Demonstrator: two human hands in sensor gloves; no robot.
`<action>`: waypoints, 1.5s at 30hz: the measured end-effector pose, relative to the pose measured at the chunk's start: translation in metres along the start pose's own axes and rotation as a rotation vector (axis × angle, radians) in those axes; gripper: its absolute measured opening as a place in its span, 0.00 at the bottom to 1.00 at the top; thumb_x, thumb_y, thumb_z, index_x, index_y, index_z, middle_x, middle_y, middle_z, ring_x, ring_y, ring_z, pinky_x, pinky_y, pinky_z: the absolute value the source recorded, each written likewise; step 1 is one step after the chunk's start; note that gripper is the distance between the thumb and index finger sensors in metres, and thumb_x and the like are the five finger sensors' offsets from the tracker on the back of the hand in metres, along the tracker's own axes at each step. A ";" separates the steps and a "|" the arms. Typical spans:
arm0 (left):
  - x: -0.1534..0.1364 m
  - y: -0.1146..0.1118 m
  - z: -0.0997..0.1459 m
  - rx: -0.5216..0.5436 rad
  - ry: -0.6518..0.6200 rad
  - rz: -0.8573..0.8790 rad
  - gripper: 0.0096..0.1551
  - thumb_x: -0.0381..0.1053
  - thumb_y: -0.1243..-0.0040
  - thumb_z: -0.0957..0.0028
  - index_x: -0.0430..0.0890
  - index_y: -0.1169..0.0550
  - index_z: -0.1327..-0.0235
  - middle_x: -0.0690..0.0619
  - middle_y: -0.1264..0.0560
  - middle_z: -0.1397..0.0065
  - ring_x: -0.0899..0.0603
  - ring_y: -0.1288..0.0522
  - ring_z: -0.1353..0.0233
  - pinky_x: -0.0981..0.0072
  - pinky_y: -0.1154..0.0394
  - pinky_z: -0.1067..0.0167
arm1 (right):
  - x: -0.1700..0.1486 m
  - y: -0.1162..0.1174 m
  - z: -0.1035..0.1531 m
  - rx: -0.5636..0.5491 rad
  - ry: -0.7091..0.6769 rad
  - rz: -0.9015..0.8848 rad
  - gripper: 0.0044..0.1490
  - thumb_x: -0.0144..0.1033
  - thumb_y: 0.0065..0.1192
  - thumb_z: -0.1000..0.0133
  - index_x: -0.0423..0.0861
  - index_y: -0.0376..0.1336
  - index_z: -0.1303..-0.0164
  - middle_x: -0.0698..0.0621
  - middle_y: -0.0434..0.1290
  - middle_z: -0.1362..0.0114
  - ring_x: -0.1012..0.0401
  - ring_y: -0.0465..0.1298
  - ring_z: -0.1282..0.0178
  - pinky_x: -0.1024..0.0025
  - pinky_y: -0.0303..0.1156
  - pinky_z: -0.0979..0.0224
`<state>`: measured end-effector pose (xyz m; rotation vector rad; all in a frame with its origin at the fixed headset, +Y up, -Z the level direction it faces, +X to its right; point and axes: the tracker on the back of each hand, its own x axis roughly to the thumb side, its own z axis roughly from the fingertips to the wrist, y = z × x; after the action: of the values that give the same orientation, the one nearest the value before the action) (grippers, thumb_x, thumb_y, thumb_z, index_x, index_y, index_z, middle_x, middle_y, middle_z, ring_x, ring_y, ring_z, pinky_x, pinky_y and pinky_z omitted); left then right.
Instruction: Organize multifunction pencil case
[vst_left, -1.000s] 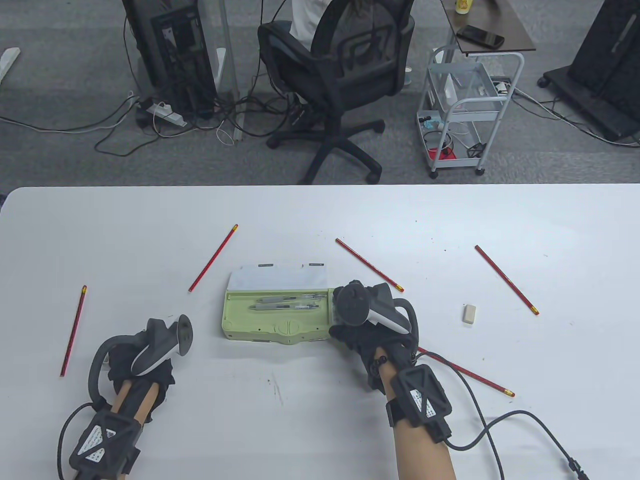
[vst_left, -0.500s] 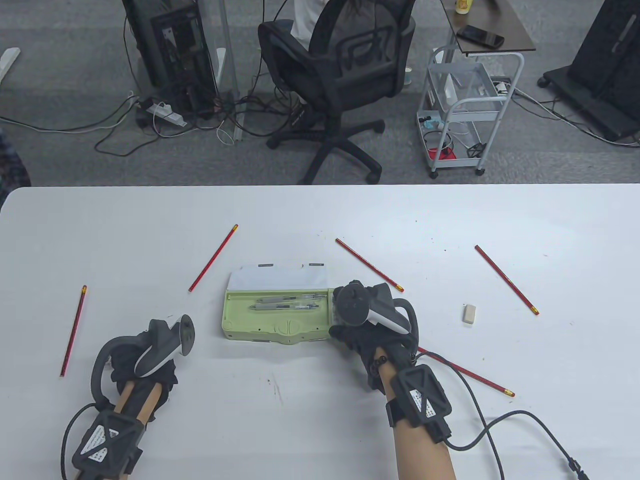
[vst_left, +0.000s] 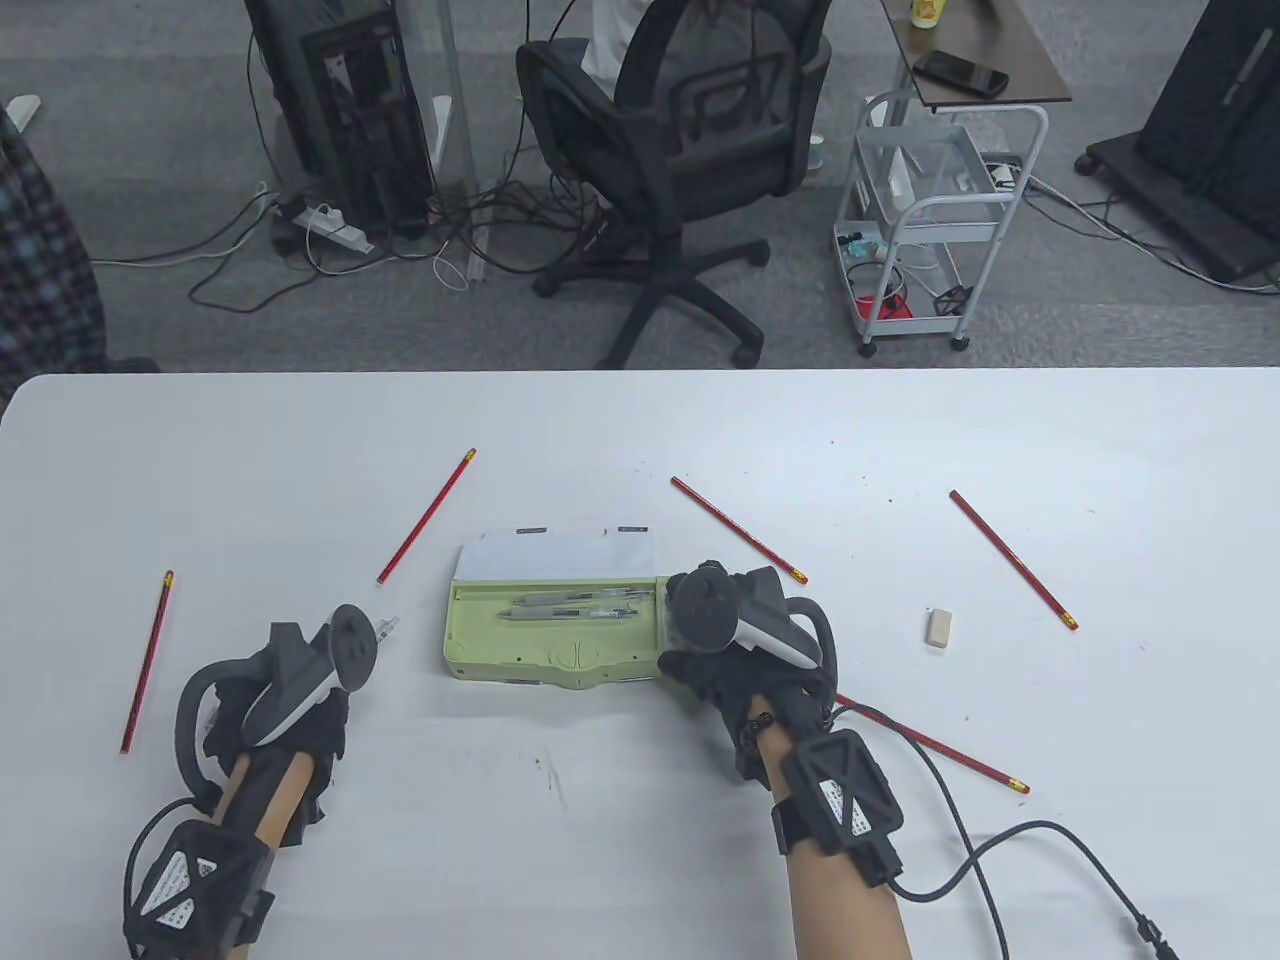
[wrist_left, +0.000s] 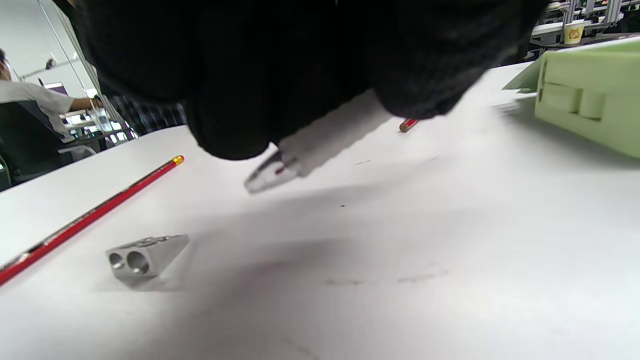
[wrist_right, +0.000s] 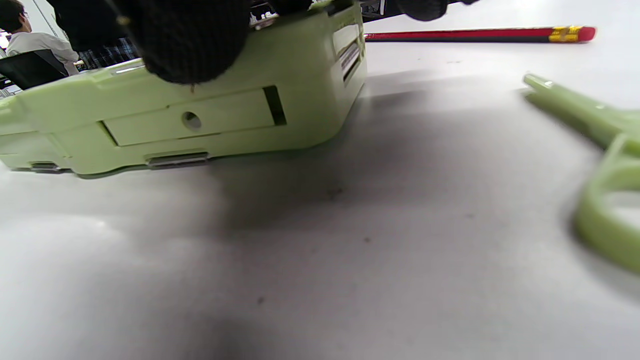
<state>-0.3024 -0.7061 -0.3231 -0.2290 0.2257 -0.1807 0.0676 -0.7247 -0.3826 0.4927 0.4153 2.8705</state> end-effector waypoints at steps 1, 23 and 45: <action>0.001 0.000 0.000 -0.008 -0.005 0.008 0.25 0.53 0.35 0.49 0.52 0.21 0.37 0.44 0.15 0.36 0.36 0.16 0.39 0.37 0.23 0.41 | 0.000 0.000 0.000 0.000 0.000 -0.002 0.54 0.49 0.58 0.45 0.40 0.41 0.16 0.30 0.38 0.16 0.29 0.48 0.19 0.34 0.50 0.22; 0.103 0.054 -0.007 0.249 -0.344 0.072 0.25 0.49 0.39 0.50 0.55 0.23 0.36 0.48 0.19 0.34 0.38 0.19 0.37 0.36 0.26 0.37 | -0.001 0.001 0.000 0.003 -0.004 -0.009 0.54 0.49 0.57 0.44 0.40 0.40 0.16 0.30 0.38 0.16 0.29 0.48 0.19 0.33 0.50 0.22; 0.183 0.052 -0.011 0.177 -0.441 -0.014 0.24 0.50 0.34 0.52 0.54 0.19 0.40 0.50 0.18 0.34 0.38 0.19 0.37 0.34 0.28 0.36 | -0.001 0.002 0.001 0.007 -0.002 -0.013 0.54 0.48 0.57 0.44 0.40 0.39 0.15 0.30 0.37 0.17 0.29 0.48 0.19 0.33 0.50 0.22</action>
<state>-0.1220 -0.6958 -0.3827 -0.0904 -0.2293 -0.1587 0.0681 -0.7261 -0.3817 0.4924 0.4272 2.8567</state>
